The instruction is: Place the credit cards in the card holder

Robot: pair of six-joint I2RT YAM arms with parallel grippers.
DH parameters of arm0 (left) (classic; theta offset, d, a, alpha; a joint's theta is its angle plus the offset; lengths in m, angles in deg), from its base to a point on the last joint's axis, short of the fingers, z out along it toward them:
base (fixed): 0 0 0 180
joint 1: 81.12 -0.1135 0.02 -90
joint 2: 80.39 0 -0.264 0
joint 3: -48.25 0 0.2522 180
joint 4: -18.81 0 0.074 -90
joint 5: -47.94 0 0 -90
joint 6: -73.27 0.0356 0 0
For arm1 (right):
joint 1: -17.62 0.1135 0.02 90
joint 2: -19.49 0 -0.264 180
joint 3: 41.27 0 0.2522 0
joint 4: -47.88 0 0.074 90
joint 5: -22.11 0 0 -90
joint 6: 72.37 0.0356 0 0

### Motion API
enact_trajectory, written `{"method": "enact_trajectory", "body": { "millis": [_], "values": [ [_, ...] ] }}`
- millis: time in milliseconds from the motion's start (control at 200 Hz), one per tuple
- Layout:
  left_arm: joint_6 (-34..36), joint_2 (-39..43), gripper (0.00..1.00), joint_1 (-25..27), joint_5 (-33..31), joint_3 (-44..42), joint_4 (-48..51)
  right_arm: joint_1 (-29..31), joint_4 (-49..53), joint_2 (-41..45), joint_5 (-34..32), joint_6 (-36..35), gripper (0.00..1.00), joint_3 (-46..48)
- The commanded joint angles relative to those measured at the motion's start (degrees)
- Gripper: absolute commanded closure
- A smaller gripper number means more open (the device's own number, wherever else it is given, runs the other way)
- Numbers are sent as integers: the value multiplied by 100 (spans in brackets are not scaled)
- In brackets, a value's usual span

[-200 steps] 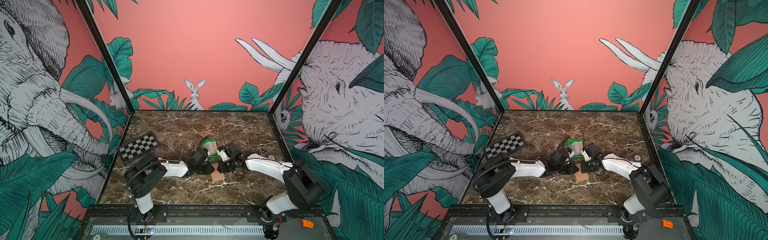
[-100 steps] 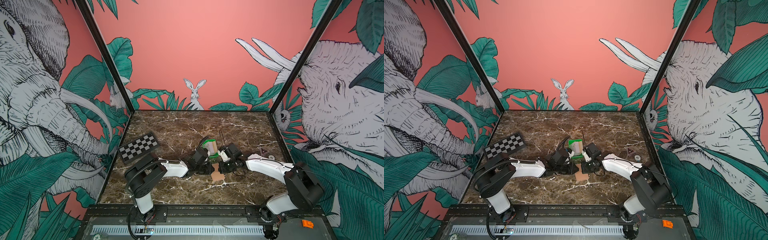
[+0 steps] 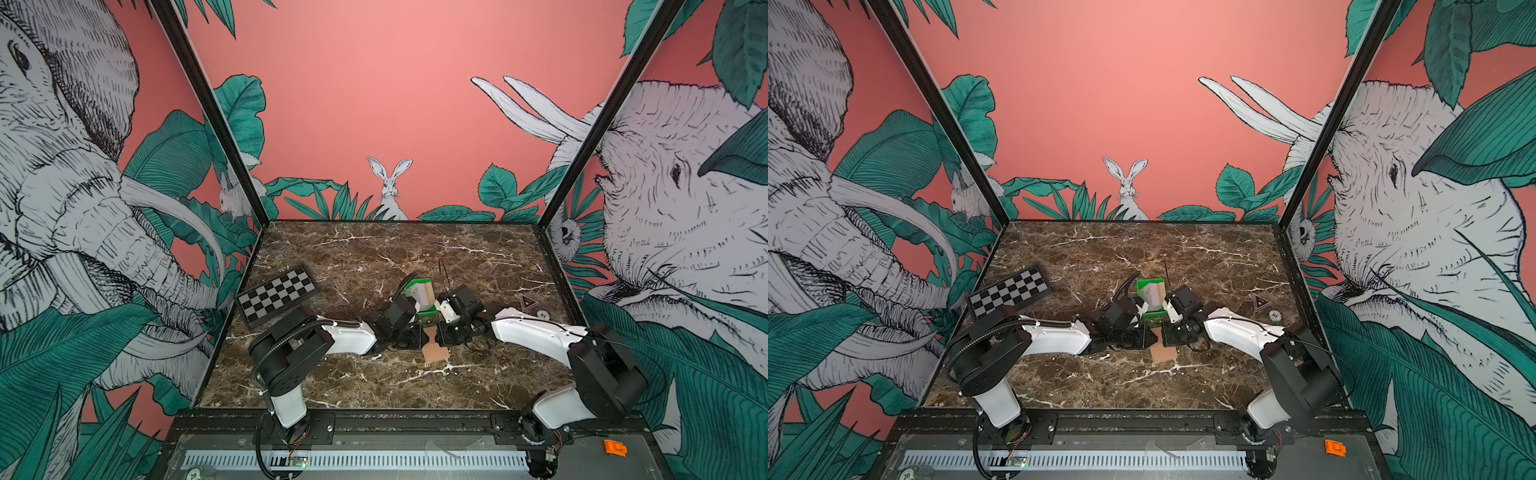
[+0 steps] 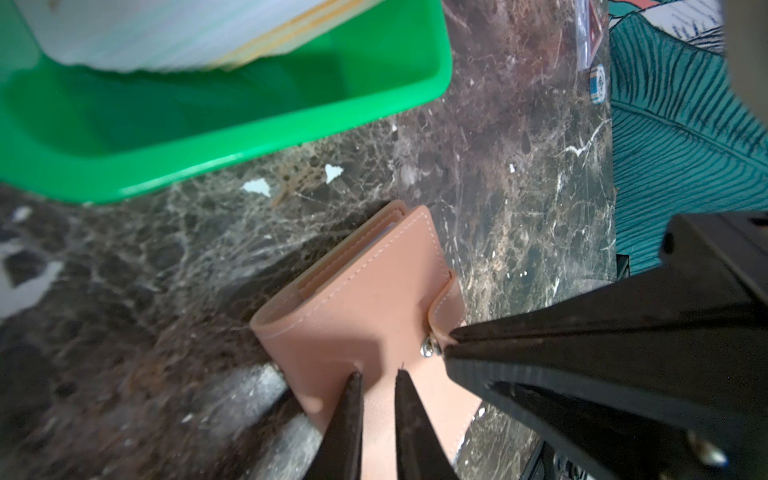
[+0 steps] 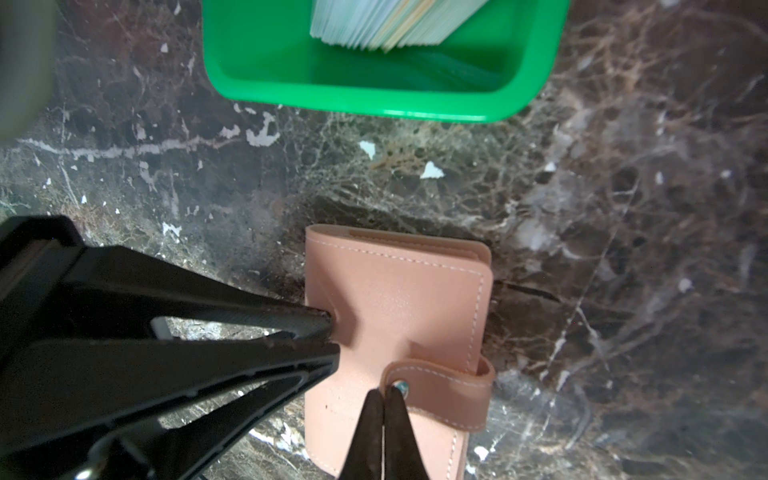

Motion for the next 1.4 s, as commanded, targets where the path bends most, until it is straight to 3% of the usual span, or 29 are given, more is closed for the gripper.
{"method": "enact_trajectory", "body": {
  "millis": [0,1390],
  "values": [
    [-43,-61,82,-24,3,-158,167,55,139,-96,5,8,100,21],
    [-38,-78,82,-25,12,-169,129,240,303,-224,76,-26,100,-40]
  ]
}}
